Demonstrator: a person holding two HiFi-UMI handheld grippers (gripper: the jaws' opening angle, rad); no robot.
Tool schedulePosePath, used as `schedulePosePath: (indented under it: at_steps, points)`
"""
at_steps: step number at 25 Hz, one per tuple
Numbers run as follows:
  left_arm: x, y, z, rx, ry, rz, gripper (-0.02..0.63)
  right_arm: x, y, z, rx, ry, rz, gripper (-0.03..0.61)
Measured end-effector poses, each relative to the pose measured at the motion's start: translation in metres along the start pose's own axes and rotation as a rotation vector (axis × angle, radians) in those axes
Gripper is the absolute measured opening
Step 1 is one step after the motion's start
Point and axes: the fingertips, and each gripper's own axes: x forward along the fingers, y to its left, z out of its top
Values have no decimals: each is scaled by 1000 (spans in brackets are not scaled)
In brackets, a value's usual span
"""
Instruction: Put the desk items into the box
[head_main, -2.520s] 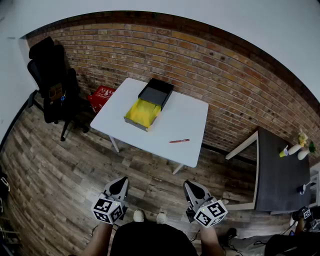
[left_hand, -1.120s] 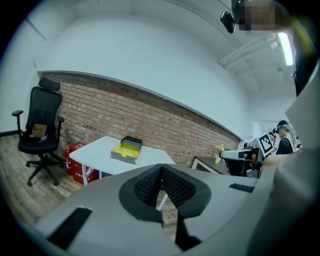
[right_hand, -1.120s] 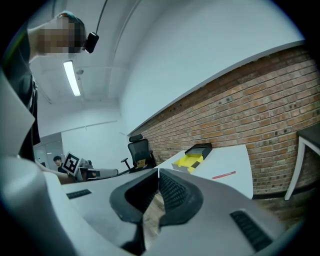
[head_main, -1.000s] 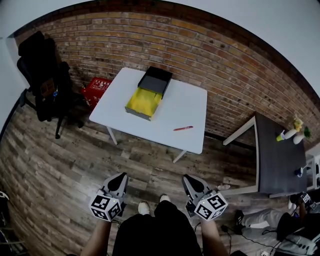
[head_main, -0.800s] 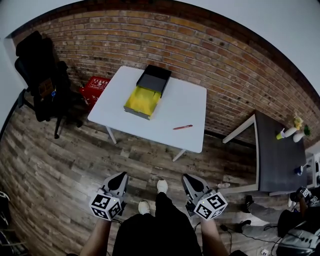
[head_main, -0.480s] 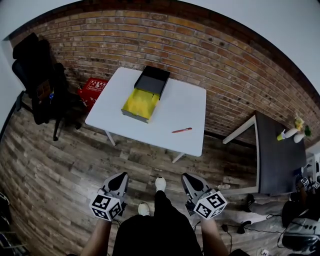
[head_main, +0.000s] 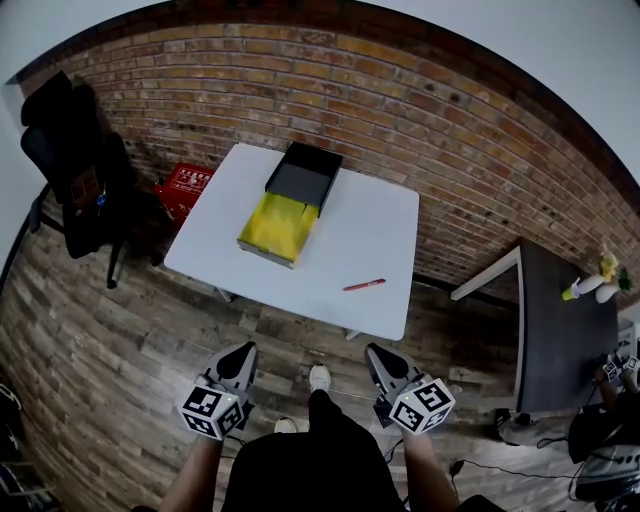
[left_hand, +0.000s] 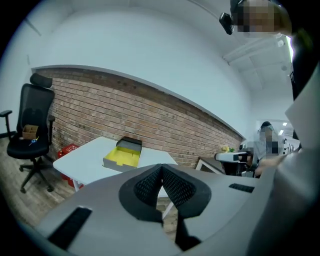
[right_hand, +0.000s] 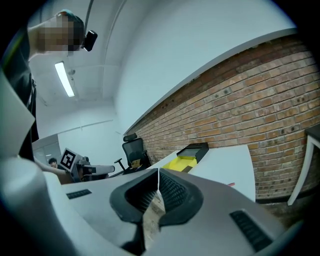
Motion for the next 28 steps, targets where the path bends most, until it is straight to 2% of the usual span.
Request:
schedulePosePath:
  at_steps: [14,21,28]
  points:
    - [89,13,45,-7,-8,58,14,67,-87,24,-28,94,74,23]
    - [128,14,51,3,-3,102,14,89,-138,4,-130,213,102,23]
    - [159,9,51,-11,4,120,14,105,-167,-1,-118,246,146,23]
